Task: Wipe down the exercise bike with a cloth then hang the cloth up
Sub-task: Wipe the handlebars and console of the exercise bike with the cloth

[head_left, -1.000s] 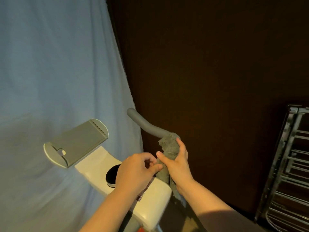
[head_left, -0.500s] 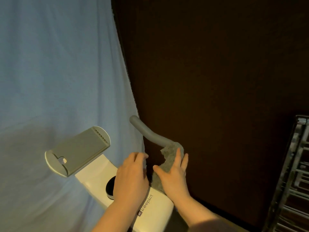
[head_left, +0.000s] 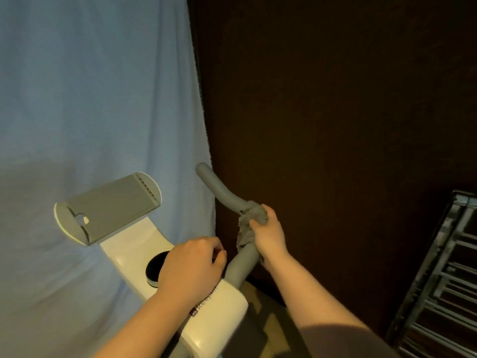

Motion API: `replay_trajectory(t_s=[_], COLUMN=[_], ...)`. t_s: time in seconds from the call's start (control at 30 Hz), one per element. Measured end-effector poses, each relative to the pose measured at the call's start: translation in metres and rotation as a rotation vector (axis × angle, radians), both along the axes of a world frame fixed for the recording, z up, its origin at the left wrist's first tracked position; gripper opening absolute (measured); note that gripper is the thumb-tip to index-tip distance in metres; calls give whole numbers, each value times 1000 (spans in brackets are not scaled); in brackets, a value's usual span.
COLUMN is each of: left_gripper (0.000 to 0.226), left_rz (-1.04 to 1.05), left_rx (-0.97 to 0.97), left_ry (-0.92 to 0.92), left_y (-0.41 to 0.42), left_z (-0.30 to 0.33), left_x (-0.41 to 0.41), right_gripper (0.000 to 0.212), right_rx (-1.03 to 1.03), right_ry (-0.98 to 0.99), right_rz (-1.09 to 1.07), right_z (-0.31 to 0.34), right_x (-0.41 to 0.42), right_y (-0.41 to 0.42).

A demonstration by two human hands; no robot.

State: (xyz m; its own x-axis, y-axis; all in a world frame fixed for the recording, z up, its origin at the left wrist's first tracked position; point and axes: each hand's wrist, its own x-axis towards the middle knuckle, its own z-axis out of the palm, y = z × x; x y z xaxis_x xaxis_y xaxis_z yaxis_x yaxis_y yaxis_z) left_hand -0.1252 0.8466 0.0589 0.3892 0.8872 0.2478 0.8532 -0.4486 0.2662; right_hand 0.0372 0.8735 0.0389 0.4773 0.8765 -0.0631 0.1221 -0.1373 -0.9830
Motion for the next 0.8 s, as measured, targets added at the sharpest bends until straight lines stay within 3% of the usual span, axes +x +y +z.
replay_trajectory(t_s=[0.07,0.2,0.33,0.53,0.7,0.8], left_gripper=[20,22,22,41,49,48], left_rz=[10,1,-11,-111,-148,-195], left_rx=[7,24,27,14,-68,-166], left_ry=[5,12,-42,-79,-107,-137], left_y=[2,6,7,7,6,7], left_z=[-2,-4,-3,1,6,15], left_x=[0,1,-1,1,3,17], right_gripper=[58,70,84,64,53,46], right_rx=[61,48,-26,-56,-157,-171], right_ry=[82,161,105,-113,176,244], right_rz=[-89,-50,-10,53,221,268], right_z=[-10,-15,-13,-10,1,11], right_x=[-23,-39,-20,-18,13,28], right_y=[-23,-43,-29,-26,-34,-41])
